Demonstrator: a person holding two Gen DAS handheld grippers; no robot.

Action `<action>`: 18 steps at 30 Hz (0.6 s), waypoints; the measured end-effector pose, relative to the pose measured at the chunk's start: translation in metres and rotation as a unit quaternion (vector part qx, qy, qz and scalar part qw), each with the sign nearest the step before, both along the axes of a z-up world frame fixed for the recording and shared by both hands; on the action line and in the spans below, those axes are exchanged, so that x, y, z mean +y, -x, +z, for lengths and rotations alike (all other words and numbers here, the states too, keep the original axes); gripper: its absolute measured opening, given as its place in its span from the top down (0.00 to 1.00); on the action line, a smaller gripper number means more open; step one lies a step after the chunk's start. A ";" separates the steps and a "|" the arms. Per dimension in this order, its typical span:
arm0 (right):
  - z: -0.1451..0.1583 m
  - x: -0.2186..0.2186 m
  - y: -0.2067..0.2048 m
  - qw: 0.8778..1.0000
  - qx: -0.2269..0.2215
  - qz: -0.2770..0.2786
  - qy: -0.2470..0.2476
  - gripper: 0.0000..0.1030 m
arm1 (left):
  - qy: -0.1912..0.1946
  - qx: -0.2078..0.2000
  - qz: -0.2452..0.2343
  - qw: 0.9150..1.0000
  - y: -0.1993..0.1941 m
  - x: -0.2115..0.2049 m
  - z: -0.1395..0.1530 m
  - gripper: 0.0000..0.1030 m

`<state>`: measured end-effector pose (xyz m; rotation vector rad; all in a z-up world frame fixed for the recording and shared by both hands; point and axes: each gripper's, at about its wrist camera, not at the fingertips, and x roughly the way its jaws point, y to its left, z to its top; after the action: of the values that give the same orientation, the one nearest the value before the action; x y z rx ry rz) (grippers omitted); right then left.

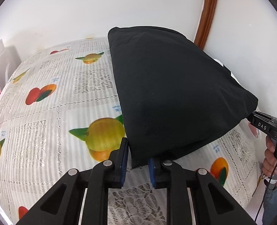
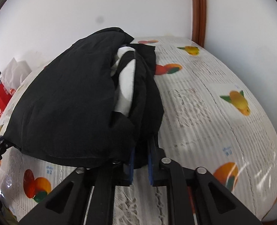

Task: Fold large clothes
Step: 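Lay the folded jacket down and open both grippers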

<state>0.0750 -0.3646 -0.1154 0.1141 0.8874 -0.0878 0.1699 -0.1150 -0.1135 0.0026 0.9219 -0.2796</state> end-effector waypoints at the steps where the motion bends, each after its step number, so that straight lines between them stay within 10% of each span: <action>1: 0.000 0.004 -0.005 1.000 0.001 0.005 0.003 0.93 | -0.001 -0.001 0.004 1.000 -0.001 0.002 0.000 0.83; 18: 0.004 0.056 -0.043 0.999 0.003 0.017 -0.043 0.88 | -0.017 0.013 0.075 0.997 0.003 0.066 0.008 0.82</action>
<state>0.1177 -0.3090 -0.1115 0.1788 0.8996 -0.0189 0.1671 -0.0490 -0.1052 -0.0393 0.9474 -0.1251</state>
